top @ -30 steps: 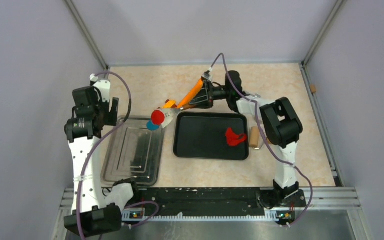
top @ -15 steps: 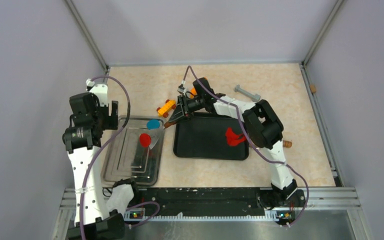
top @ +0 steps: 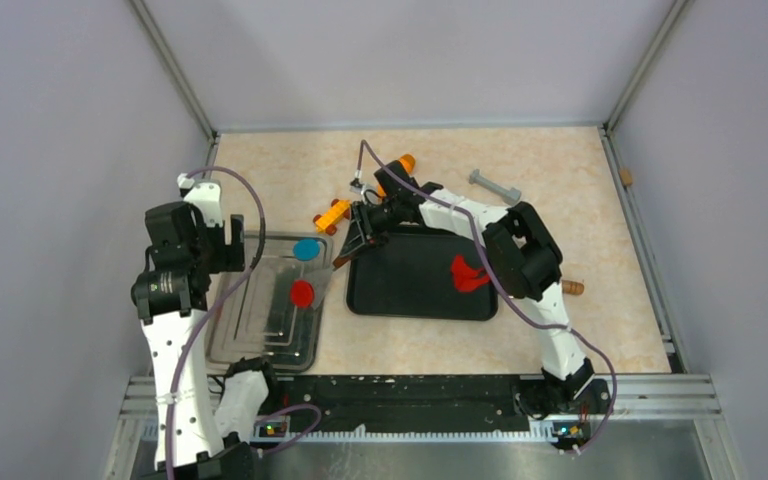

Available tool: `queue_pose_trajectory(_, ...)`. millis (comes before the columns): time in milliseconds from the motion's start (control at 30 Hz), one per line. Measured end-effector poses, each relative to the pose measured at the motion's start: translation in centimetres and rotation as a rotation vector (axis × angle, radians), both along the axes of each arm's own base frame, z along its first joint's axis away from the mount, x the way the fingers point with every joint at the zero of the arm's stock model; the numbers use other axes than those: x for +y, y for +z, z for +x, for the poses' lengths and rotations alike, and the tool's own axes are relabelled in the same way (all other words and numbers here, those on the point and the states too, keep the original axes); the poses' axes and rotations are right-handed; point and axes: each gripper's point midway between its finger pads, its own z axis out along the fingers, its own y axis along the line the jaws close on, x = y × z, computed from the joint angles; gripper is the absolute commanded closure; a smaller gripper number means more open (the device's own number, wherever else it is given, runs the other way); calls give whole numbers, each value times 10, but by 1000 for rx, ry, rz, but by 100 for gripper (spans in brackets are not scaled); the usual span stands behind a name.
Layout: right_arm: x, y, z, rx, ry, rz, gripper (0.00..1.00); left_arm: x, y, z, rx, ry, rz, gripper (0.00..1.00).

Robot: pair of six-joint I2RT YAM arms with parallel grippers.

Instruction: Roll out the dumpling wrappers from the dough

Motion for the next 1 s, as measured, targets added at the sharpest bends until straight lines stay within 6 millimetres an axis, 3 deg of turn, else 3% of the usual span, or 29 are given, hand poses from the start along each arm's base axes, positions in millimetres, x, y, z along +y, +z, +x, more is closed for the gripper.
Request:
queue_pose_trajectory(500, 17, 20, 12, -274, 71, -57, 100, -15, -15, -6, -1, -33, -72, 14)
queue_pose_trajectory(700, 33, 29, 17, -412, 116, -70, 100, -18, -14, -4, -13, -36, -88, 14)
queue_pose_trajectory(1000, 58, 53, 7, -694, 215, -117, 100, -23, -13, 5, -27, -45, -129, 14)
